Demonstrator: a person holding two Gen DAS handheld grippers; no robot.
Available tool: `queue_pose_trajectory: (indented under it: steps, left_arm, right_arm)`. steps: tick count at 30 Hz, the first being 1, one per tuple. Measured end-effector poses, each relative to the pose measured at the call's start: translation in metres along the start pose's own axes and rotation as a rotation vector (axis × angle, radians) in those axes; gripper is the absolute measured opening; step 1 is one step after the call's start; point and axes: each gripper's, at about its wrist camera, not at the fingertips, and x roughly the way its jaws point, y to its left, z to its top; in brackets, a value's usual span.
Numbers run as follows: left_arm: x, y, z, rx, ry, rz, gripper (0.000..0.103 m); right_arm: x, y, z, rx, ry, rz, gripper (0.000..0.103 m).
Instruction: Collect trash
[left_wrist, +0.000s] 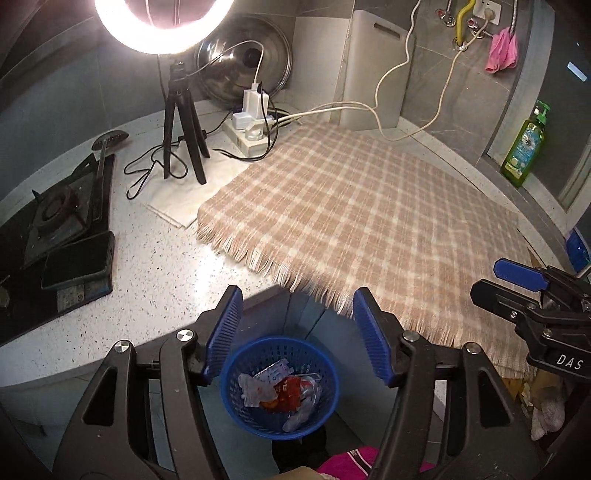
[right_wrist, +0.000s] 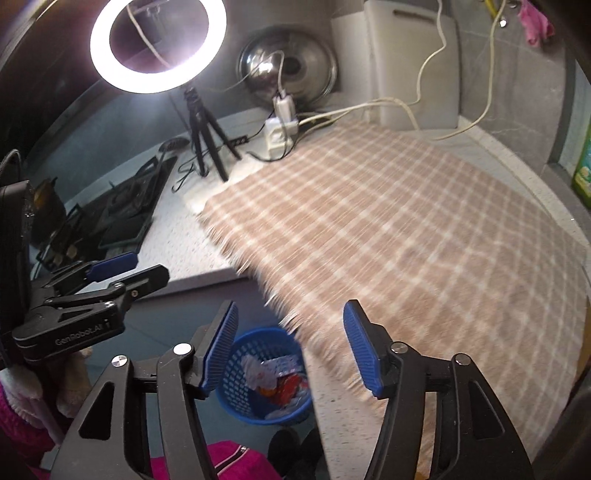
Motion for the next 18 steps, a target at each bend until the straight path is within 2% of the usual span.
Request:
queue_pose_trajectory:
  steps: [7, 9, 11, 16, 18]
  left_arm:
    - [-0.023, -0.019, 0.015, 0.024, -0.049, 0.006, 0.069]
    - [-0.028, -0.023, 0.018, 0.027, -0.057, 0.006, 0.075]
    - [-0.033, -0.026, 0.020, 0.028, -0.070, 0.007, 0.080]
    - [-0.045, -0.034, 0.026, 0.035, -0.099, 0.024, 0.083]
    - [-0.049, -0.036, 0.028, 0.038, -0.109, 0.029, 0.089]
  right_arm:
    - [-0.030, -0.018, 0.006, 0.022, -0.103, -0.076, 0.073]
    - [-0.037, -0.024, 0.008, 0.044, -0.127, -0.080, 0.076]
    - [-0.041, -0.028, 0.009, 0.059, -0.138, -0.077, 0.077]
    - [-0.048, -0.038, 0.009, 0.093, -0.155, -0.081, 0.077]
    - [-0.050, -0.041, 0.009, 0.106, -0.161, -0.082, 0.077]
